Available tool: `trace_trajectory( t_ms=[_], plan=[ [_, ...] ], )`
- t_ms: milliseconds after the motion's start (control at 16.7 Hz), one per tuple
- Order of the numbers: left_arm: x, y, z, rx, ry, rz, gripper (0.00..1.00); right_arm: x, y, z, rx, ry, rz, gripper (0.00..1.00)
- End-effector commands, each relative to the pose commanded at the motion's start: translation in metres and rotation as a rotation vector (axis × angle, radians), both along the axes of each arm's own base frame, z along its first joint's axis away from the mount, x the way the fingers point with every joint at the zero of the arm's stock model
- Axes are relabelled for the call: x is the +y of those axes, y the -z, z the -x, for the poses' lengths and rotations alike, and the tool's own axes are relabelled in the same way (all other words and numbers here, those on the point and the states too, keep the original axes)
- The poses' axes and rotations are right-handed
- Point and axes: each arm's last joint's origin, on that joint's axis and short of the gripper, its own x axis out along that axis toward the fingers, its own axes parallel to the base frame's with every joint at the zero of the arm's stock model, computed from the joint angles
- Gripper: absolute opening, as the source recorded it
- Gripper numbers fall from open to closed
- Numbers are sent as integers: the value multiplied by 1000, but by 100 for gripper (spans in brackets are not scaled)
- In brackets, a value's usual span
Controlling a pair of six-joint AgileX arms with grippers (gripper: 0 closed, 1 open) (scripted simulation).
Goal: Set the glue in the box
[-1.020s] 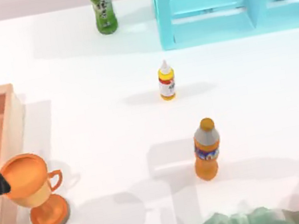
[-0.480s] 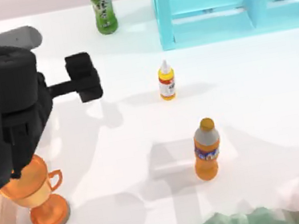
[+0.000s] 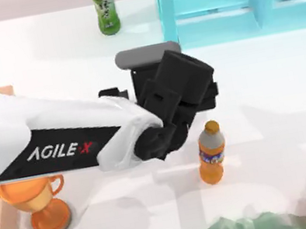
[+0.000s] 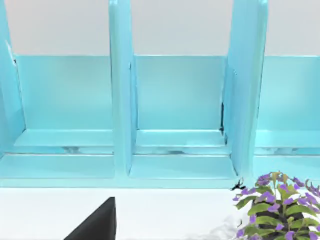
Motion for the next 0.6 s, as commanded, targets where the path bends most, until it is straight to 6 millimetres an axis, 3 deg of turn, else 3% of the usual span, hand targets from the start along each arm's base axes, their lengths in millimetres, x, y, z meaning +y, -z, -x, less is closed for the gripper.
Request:
trace_trajectory(
  t_ms=[240, 600],
  plan=[
    [-26, 21, 5, 6, 10, -21, 100, 0, 0, 0, 0, 0, 0, 100],
    [-22, 21, -2, 6, 8, -20, 100, 0, 0, 0, 0, 0, 0, 100]
  ],
)
